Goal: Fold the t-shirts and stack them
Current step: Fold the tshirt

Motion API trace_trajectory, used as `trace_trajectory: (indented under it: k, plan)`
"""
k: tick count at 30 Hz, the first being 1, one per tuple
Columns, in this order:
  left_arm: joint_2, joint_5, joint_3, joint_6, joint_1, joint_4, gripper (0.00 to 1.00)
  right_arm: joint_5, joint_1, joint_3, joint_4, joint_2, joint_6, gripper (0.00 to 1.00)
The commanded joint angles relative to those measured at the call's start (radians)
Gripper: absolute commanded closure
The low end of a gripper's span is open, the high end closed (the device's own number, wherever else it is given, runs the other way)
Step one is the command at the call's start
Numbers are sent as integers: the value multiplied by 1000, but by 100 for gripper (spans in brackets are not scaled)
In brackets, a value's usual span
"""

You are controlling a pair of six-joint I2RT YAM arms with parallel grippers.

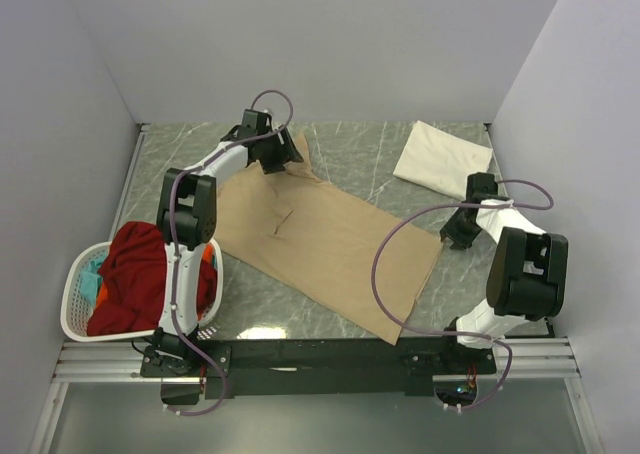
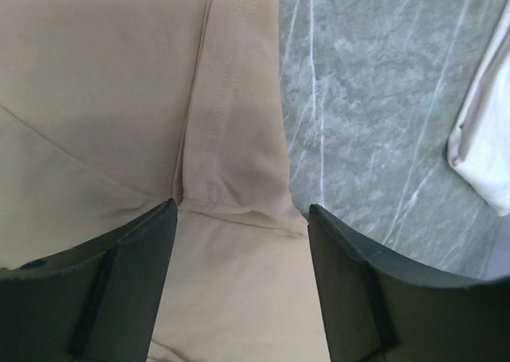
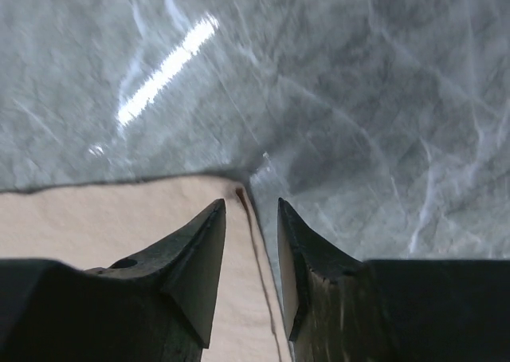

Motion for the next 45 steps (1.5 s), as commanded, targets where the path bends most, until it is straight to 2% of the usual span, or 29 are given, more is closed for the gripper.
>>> trace_trajectory:
  k: [1, 9, 16, 25, 32, 45]
  plan:
    - [2, -46, 48, -1, -6, -16, 29, 8, -14, 52, 62, 26, -27, 60]
    - [2, -143, 44, 12, -9, -77, 31, -38, -18, 61, 82, 82, -35, 66]
    - [4, -152, 30, 22, -26, -93, 31, -46, -18, 49, 76, 90, -27, 72]
    - [13, -180, 27, 19, -36, -108, 38, -56, -18, 28, 65, 73, -30, 89]
    - [34, -143, 41, 1, -41, -61, 46, -69, -18, 26, 67, 75, -35, 90]
    - [80, -94, 73, -33, -41, 2, 54, -90, -18, 23, 70, 89, -38, 91]
